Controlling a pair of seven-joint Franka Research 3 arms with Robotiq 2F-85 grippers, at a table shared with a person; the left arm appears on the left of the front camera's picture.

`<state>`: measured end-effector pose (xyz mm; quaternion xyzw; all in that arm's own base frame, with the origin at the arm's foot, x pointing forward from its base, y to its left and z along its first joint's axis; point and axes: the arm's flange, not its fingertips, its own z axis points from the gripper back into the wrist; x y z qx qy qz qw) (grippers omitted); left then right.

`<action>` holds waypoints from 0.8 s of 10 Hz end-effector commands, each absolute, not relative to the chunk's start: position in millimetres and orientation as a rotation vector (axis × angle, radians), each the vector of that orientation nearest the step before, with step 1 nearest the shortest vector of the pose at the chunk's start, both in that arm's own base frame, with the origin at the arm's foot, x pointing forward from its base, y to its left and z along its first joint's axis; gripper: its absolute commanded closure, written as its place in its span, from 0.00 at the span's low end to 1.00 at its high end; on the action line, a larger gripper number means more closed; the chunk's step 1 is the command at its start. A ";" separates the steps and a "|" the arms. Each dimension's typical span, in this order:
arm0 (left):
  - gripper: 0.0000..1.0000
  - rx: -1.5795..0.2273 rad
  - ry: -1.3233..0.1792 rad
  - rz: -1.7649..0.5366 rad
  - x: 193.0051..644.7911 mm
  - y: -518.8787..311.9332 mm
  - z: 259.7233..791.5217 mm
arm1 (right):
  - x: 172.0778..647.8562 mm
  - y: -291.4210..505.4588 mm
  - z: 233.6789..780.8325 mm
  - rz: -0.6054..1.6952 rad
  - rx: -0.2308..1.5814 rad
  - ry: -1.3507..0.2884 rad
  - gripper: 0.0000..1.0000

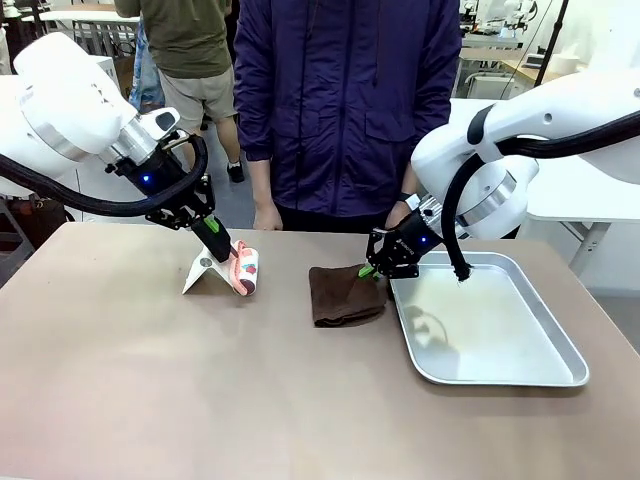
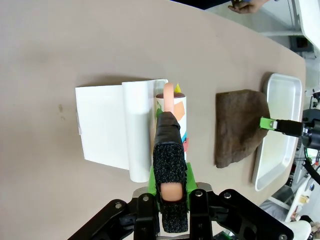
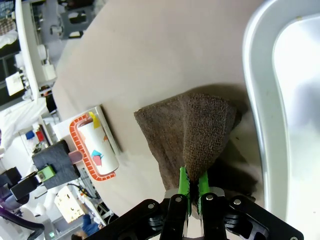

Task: Clean the surface of the table.
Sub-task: Return the Lint Roller and towel to their original positions.

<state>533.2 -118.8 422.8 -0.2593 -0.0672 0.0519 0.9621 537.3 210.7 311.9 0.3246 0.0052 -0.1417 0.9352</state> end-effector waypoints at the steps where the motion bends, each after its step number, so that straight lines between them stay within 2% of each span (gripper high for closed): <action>1: 0.78 -0.478 -0.151 0.112 534.7 -113.2 418.6 | 537.5 211.2 311.7 -0.294 0.682 -0.001 0.93; 5: 0.78 -0.460 -0.165 0.114 533.5 -112.8 418.5 | 537.5 211.2 311.7 -0.294 0.682 -0.001 0.93; 6: 0.24 -0.458 -0.168 0.110 533.5 -112.4 418.0 | 537.3 210.7 311.9 -0.290 0.664 0.011 0.65; 7: 0.21 -0.451 -0.172 0.101 533.4 -113.2 417.7 | 536.9 210.2 311.4 -0.269 0.648 0.007 0.34; 8: 0.00 -0.446 -0.179 0.098 533.0 -113.8 418.0 | 536.8 210.5 311.5 -0.263 0.651 0.010 0.06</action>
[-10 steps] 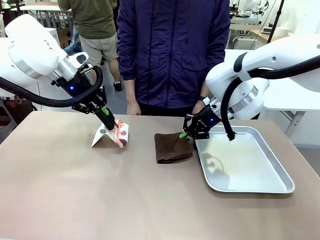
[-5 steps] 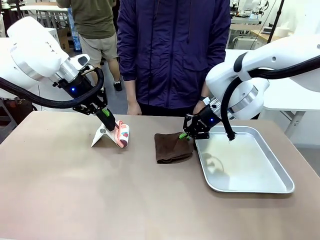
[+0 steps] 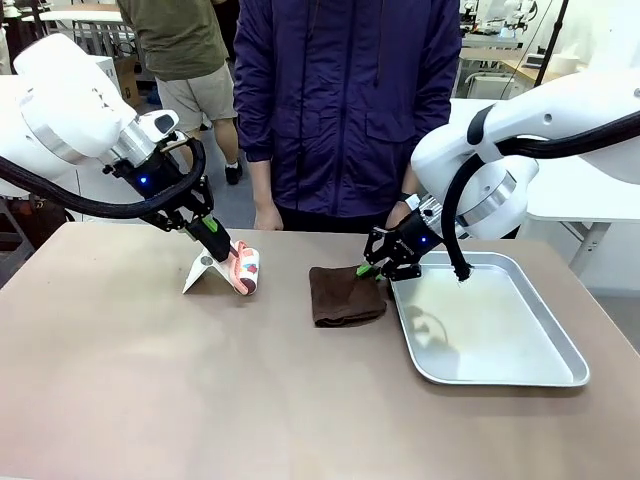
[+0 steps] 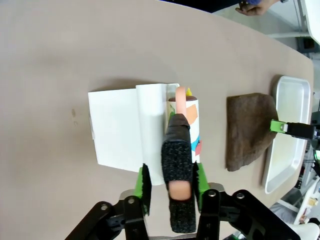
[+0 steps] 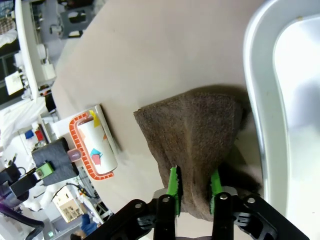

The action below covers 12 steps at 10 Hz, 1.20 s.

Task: Clean the surface of the table.
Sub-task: Return the Lint Roller and towel to their original positions.

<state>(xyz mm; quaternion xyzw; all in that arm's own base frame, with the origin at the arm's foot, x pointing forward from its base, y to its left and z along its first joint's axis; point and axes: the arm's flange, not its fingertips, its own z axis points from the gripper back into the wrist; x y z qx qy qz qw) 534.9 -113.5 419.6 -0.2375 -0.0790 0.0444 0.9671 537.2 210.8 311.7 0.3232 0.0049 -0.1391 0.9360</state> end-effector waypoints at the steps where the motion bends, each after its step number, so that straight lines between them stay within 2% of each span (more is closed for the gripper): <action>1: 0.00 -0.448 -0.177 0.094 533.3 -112.9 418.2 | 537.1 210.6 311.2 -0.257 0.652 0.009 0.00; 2: 0.00 -0.446 -0.179 0.094 533.3 -111.7 418.6 | 537.5 210.2 310.9 -0.256 0.658 0.013 0.20; 3: 0.00 -0.449 -0.179 0.099 532.7 -109.2 419.5 | 537.2 209.7 310.6 -0.255 0.659 0.013 0.00; 7: 0.00 -0.496 -0.187 0.092 523.5 -95.4 429.3 | 536.7 210.1 312.4 -0.232 0.689 0.025 0.00; 9: 0.00 -0.558 -0.181 0.072 510.5 -81.9 439.5 | 534.4 202.9 319.8 -0.201 0.762 0.056 0.00; 12: 0.00 -0.805 -0.149 0.012 457.6 -20.8 464.0 | 516.6 145.0 364.2 -0.121 0.977 0.064 0.00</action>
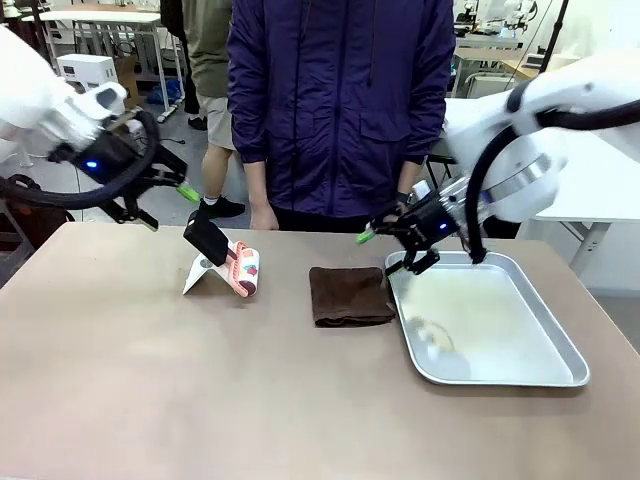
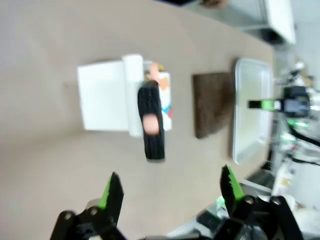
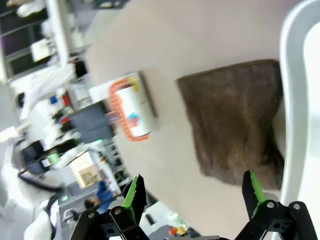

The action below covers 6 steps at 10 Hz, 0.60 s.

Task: Clean the surface of the table.
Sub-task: Return the Lint Roller and towel to their original positions.

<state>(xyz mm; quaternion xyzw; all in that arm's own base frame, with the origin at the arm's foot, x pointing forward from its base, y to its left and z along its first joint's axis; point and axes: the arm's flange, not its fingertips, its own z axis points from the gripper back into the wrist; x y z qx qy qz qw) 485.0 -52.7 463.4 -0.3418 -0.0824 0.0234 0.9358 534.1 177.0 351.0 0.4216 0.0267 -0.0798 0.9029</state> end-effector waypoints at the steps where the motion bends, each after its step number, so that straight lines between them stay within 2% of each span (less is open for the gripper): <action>1: 0.00 -0.912 -0.129 -0.013 437.3 4.3 466.8 | 505.0 120.2 381.6 -0.063 1.057 0.080 0.00; 3: 0.00 -1.115 -0.153 -0.035 400.7 51.5 460.6 | 474.9 71.3 412.3 -0.048 1.146 0.075 0.00; 6: 0.00 -1.477 -0.290 0.088 368.8 133.8 426.4 | 427.9 -5.8 431.5 -0.187 1.221 -0.022 0.00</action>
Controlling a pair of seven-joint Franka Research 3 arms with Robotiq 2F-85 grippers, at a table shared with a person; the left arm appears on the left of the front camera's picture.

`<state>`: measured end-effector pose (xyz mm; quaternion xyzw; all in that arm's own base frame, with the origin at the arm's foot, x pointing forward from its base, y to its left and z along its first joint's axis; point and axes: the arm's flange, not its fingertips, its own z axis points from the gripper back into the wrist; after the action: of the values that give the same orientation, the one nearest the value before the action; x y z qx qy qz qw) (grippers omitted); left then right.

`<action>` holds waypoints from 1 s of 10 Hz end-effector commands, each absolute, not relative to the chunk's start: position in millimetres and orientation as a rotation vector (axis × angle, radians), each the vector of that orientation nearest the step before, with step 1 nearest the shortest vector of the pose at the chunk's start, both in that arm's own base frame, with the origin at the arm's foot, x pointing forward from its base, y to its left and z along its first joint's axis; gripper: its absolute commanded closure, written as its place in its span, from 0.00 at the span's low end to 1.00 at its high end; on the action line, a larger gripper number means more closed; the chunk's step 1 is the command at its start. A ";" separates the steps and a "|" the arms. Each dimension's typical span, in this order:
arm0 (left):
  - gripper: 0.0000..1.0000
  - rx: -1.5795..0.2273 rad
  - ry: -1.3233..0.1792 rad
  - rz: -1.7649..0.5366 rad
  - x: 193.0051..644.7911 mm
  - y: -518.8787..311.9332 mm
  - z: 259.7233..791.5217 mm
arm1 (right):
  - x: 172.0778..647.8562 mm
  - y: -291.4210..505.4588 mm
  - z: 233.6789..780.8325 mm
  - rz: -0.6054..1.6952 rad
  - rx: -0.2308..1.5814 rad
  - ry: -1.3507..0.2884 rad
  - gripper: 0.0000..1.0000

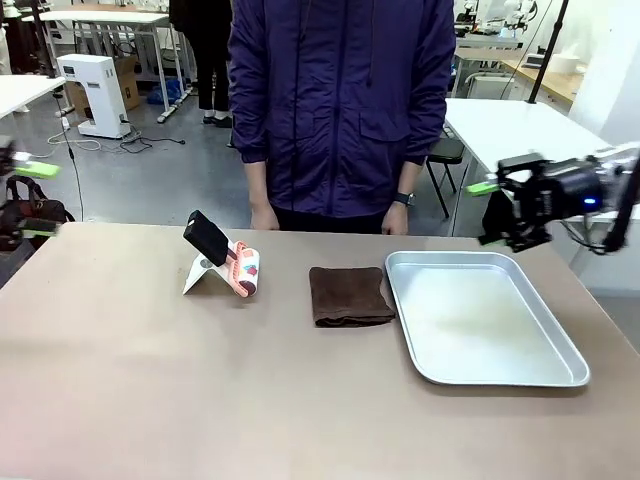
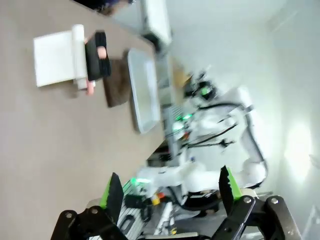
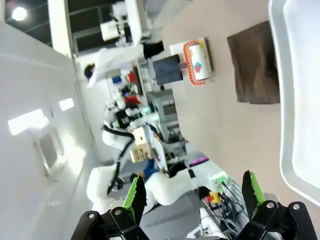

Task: Clean the surface of the table.
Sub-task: Return the Lint Roller and towel to their original positions.

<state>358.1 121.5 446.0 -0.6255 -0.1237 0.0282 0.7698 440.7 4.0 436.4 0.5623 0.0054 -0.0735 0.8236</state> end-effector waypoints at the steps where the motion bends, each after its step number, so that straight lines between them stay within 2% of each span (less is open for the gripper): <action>1: 0.00 -1.567 -0.280 0.090 368.0 151.7 410.3 | 419.5 -24.5 430.2 -0.283 1.234 -0.058 0.00; 2: 0.00 -1.611 -0.302 0.145 368.5 163.5 398.1 | 412.5 -38.5 429.2 -0.378 1.247 -0.118 0.00; 5: 0.00 -1.626 -0.300 0.203 378.8 173.1 383.4 | 405.0 -44.3 425.0 -0.417 1.277 -0.231 0.00; 6: 0.00 -1.607 -0.262 0.236 383.9 170.6 384.6 | 407.5 -63.0 424.9 -0.388 1.246 -0.135 0.00; 7: 0.00 -1.624 -0.287 0.216 369.7 175.1 374.0 | 407.5 -63.0 424.9 -0.388 1.246 -0.135 0.00; 10: 0.00 -1.624 -0.287 0.216 369.7 175.1 374.0 | 407.5 -63.0 424.9 -0.388 1.246 -0.135 0.00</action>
<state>375.1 178.4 371.9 -0.7181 -0.1240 0.1015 0.6773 405.6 -60.0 421.7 0.5820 -0.0685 -0.1886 0.7880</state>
